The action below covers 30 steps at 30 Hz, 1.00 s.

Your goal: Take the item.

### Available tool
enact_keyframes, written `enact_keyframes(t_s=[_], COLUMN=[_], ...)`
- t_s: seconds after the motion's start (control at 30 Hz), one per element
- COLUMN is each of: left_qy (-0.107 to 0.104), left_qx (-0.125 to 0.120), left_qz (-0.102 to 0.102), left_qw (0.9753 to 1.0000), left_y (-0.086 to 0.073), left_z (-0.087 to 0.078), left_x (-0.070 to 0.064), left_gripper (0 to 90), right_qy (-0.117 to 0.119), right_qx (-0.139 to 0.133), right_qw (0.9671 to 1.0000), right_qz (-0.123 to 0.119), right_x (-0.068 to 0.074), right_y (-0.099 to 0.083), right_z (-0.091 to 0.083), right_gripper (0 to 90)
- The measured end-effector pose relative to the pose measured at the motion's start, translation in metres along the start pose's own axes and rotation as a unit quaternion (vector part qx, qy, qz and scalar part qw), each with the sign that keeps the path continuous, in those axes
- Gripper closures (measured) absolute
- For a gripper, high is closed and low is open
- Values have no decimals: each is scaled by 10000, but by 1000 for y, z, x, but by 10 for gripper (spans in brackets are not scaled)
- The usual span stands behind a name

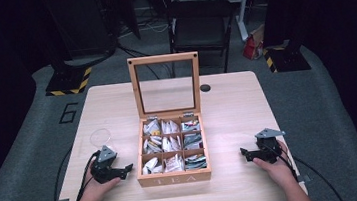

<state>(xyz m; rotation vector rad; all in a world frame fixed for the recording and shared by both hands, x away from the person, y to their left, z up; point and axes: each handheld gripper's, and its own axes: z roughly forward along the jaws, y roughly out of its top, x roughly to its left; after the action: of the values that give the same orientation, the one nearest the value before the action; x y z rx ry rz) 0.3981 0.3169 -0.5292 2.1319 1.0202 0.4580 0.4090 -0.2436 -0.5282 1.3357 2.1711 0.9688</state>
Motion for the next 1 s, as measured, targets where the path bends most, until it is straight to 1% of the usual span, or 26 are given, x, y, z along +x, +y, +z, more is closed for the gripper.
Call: enact_keyframes(t_s=[0.33, 0.4, 0.57, 0.6, 0.77, 0.87, 0.9, 0.93, 1.0], left_qy=[70, 133, 114, 85, 96, 82, 78, 86, 67], left_qx=[-3, -73, -30, 4, -15, -5, -51, -40, -48], left_qz=[-29, -3, 5, 9, 4, 41, -71, -14, -44], left_qw=[10000, 9999, 9999, 10000, 10000, 10000, 9999, 10000, 10000], left_y=[0, -1, 0, 0, 0, 0, -1, -1, -1], left_z=[0, 0, 0, -1, -1, -2, -2, -2, -3], left_x=[-1, -1, -1, -1, -1, 0, -1, -1, -1], left_gripper=[152, 149, 149, 149, 157, 167, 175, 183, 195], right_qy=[2, 3, 0, 8, 11, 18, 26, 24, 23], right_qx=[-5, -5, -4, 12, 18, 20, 20, 20, 24], right_qw=[10000, 10000, 10000, 10000, 10000, 10000, 10000, 10000, 10000], right_qz=[-10, -20, -51, -52, -45, -66, -68, -62, -57], right_x=[0, 0, 0, 0, 0, 0, 0, 0, 0], right_y=[0, 0, 0, 0, 0, 0, 0, 0, 0], right_z=[0, 0, 1, 0, 0, 0, 0, 0, 0], right_gripper=[123, 123, 116, 116, 116, 116, 116, 116, 116])
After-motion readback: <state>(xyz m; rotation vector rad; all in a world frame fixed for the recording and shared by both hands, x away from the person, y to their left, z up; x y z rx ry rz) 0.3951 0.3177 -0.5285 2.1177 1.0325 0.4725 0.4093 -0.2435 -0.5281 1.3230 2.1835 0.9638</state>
